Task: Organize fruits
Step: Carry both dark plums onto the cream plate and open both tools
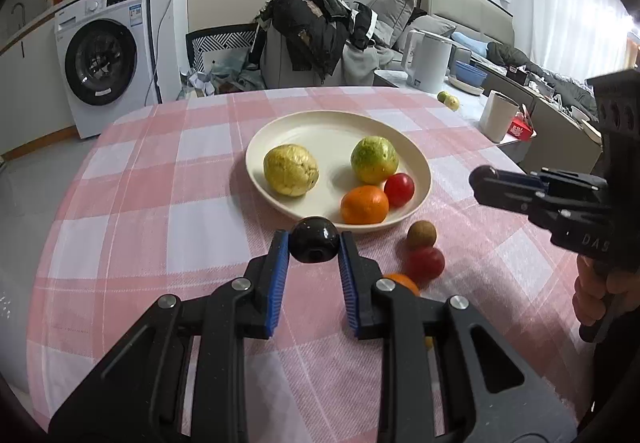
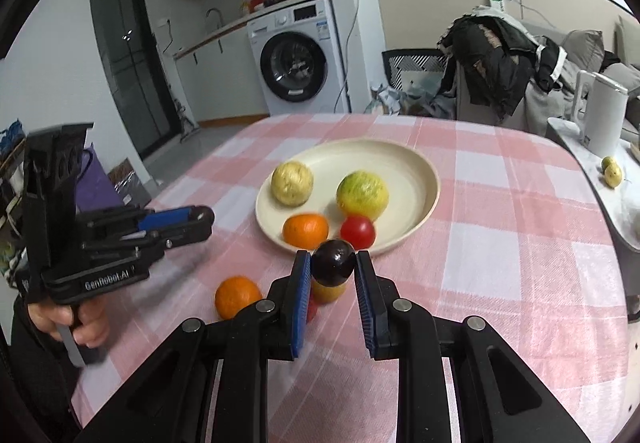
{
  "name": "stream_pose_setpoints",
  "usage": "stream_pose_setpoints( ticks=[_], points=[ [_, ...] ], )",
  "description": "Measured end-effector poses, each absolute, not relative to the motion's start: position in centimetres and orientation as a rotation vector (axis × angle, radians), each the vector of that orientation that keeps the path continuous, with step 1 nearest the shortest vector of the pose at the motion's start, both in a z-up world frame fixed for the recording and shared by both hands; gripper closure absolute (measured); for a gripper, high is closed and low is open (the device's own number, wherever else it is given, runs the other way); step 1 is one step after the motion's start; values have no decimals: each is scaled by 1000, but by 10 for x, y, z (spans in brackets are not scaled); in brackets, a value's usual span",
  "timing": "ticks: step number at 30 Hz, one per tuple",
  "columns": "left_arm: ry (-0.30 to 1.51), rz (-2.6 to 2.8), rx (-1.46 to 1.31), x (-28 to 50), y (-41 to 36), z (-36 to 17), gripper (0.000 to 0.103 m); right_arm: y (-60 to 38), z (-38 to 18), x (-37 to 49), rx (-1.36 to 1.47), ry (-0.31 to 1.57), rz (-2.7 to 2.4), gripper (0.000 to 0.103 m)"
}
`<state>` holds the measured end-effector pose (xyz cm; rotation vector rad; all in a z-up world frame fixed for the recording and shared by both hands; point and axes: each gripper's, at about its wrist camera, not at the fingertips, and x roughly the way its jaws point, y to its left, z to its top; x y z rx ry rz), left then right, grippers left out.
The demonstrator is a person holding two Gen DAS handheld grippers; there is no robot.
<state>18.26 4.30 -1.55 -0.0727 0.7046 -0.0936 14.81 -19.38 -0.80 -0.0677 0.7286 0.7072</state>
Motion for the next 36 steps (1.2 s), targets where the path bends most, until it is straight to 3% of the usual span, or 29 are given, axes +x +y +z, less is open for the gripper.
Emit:
stream_pose_setpoints(
  ticks=[36],
  points=[
    [714, -57, -38, 261, 31, -41, 81, -187, -40, 229, -6, 789, 566, 80]
  ],
)
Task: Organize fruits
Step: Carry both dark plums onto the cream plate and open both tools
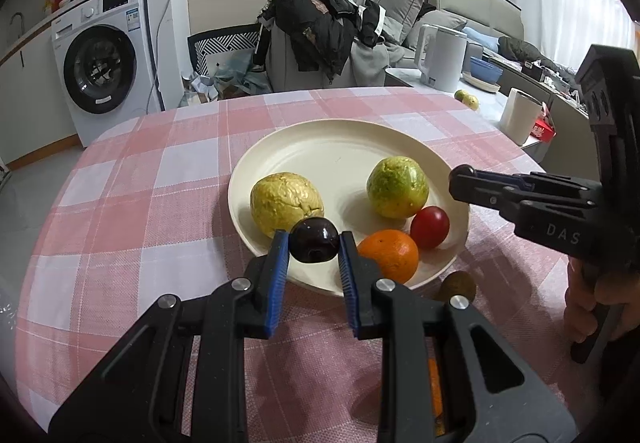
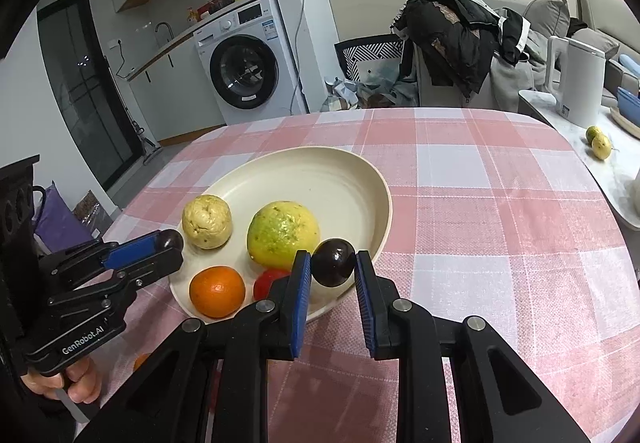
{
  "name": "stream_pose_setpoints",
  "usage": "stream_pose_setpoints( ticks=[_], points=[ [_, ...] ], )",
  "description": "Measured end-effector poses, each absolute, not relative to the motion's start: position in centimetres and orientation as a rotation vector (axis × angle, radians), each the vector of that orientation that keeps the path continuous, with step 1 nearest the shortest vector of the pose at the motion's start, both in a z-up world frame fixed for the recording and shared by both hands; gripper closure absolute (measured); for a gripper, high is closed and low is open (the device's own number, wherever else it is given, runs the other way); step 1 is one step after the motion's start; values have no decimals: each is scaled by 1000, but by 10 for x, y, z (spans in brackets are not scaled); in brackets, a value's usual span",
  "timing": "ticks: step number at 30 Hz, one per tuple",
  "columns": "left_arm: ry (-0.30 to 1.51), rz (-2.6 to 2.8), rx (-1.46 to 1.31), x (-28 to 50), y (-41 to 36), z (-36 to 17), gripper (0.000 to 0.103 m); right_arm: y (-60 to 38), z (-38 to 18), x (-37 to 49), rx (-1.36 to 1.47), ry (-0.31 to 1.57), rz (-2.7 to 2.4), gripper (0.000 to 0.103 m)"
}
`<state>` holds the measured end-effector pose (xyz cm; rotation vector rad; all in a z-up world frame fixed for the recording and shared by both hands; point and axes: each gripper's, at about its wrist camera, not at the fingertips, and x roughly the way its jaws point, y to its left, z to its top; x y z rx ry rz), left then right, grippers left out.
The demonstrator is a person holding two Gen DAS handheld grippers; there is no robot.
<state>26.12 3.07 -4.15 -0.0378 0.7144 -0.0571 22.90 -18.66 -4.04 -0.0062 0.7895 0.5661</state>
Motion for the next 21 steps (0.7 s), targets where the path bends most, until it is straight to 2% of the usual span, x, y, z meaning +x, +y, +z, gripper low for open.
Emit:
stream_pose_setpoints(
  ticks=[6, 10, 11, 14, 16, 17, 18, 19, 20, 21],
  points=[
    [726, -47, -48, 263, 34, -44, 81, -183, -41, 229, -26, 792, 552, 80],
    [715, -28, -52, 261, 36, -44, 80, -183, -41, 228, -19, 797, 559, 76],
    [713, -19, -57, 259, 37, -43, 80, -184, -40, 226, -10, 795, 564, 74],
    [717, -23, -79, 253, 40, -40, 75, -192, -35, 220, 26, 775, 557, 56],
    [705, -15, -81, 246, 41, -36, 58, -196, -31, 216, 35, 771, 547, 47],
    [691, -6, -79, 240, 42, -32, 53, -198, -30, 213, 42, 776, 555, 37],
    [676, -1, -79, 235, 42, -29, 42, -200, -29, 211, 56, 794, 577, 20],
    [660, 4, -77, 228, 41, -25, 27, -201, -29, 208, 61, 804, 590, 13],
    [650, 8, -77, 223, 42, -22, 20, -202, -28, 204, 62, 805, 604, 4],
    [636, 8, -81, 217, 41, -18, 13, -202, -27, 199, 54, 802, 609, 2]
  ],
)
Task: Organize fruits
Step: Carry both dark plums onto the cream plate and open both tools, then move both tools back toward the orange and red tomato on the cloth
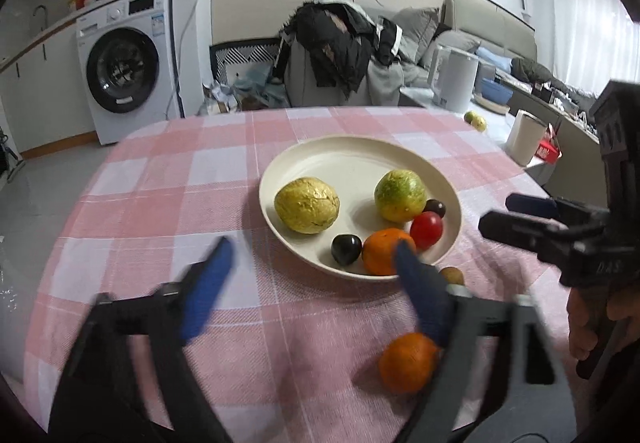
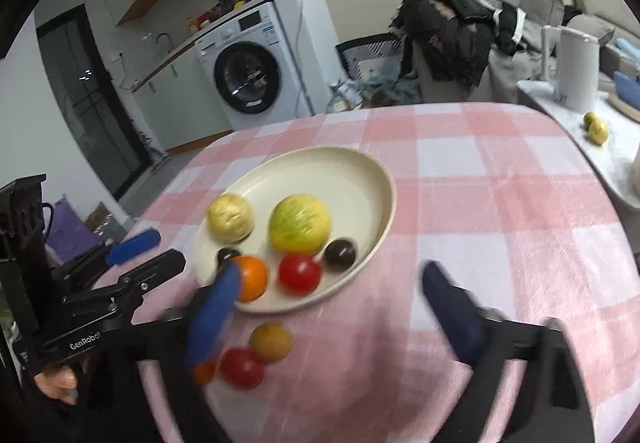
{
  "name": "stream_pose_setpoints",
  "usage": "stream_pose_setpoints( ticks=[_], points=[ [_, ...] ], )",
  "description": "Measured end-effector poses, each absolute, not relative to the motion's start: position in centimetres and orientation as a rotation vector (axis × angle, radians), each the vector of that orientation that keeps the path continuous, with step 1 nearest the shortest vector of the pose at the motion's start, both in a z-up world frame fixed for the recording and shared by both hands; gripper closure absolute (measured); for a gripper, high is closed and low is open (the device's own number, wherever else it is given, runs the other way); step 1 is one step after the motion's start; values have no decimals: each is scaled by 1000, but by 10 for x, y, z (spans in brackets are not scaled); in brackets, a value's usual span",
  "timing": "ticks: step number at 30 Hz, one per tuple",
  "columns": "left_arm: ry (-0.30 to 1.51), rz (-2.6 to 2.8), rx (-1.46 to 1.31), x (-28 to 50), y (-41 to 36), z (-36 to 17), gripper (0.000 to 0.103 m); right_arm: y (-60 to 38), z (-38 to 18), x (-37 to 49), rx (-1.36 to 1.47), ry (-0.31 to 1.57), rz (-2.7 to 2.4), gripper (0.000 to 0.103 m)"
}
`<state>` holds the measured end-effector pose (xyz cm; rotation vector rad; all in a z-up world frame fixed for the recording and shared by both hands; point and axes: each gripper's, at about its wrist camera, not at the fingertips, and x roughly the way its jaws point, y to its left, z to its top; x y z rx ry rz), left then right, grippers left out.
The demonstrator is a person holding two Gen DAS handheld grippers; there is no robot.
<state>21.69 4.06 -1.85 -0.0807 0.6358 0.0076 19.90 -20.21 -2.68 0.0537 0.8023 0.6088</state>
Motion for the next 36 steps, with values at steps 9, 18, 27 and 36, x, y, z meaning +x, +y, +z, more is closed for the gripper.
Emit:
stream_pose_setpoints(
  ticks=[9, 18, 27, 36],
  points=[
    [591, 0, -87, 172, 39, 0, 1, -196, -24, 167, -40, 825, 621, 0],
    [648, 4, -94, 151, 41, -8, 1, -184, -35, 148, -146, 864, 583, 0],
    [682, 0, -114, 154, 46, -21, 1, -170, -51, 143, -212, 906, 605, 0],
    [687, 10, -124, 157, 50, -25, 1, -154, -67, 144, -280, 944, 558, 0]
  ],
)
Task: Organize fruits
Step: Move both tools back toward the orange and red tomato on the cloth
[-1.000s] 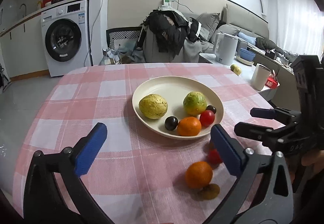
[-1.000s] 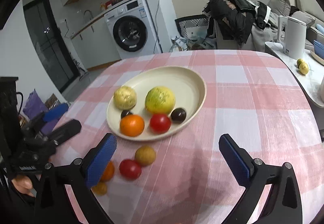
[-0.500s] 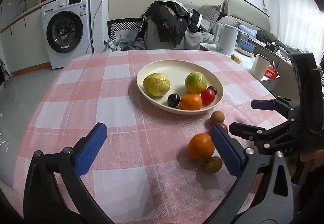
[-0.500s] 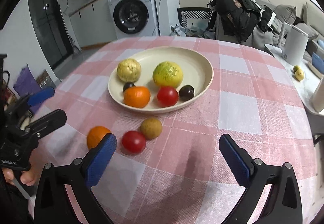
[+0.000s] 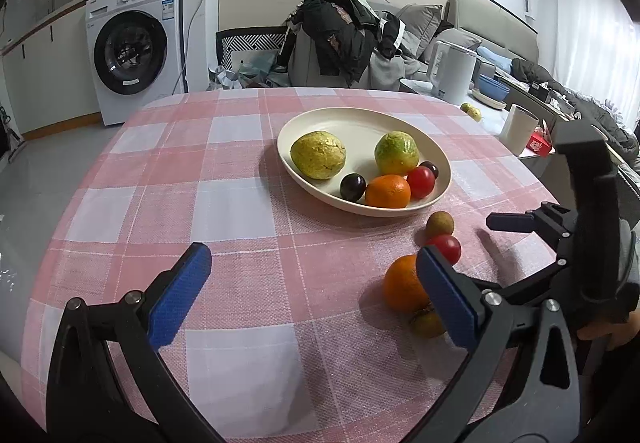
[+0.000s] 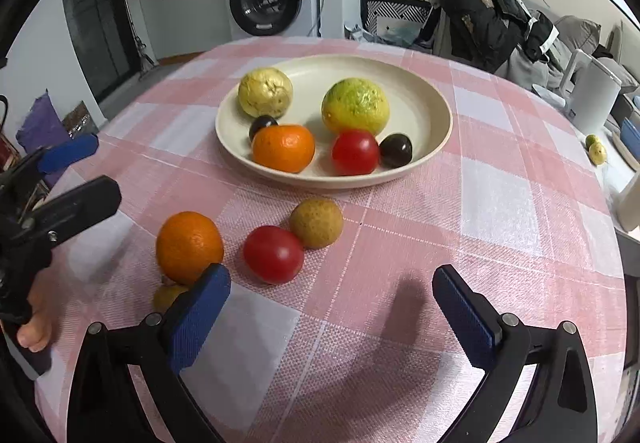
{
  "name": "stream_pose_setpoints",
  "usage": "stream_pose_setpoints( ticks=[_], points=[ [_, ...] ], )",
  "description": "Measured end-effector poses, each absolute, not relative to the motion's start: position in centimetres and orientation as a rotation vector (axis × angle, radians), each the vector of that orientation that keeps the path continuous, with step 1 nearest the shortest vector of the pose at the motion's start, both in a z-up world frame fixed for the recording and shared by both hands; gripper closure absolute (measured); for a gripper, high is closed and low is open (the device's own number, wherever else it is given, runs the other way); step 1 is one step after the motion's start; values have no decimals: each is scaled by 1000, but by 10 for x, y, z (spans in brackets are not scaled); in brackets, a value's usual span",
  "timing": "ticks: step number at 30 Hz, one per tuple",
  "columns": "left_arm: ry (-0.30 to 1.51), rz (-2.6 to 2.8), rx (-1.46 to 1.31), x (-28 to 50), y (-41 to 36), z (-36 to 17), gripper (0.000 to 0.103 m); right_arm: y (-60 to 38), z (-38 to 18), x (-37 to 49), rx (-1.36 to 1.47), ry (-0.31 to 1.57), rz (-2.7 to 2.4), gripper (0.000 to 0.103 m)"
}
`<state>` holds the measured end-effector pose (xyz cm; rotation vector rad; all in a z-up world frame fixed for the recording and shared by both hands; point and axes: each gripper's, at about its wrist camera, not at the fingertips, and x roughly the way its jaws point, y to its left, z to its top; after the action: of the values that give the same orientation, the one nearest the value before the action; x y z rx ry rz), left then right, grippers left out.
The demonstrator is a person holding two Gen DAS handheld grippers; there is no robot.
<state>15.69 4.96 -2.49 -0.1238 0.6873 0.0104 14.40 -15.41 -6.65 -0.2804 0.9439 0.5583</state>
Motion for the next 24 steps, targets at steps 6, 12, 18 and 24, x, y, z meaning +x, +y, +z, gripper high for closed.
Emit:
stream_pose_setpoints(
  ticks=[6, 12, 18, 24],
  points=[
    [689, 13, -144, 159, 53, -26, 1, -145, -73, 148, -287, 971, 511, 0],
    [698, 12, -159, 160, 55, -29, 1, -144, -74, 158, -260, 971, 454, 0],
    [708, 4, -149, 161, 52, -31, 1, -150, -72, 162, -250, 979, 420, 0],
    [719, -11, -138, 163, 48, -34, 1, -165, -72, 155, -247, 994, 409, 0]
  ],
)
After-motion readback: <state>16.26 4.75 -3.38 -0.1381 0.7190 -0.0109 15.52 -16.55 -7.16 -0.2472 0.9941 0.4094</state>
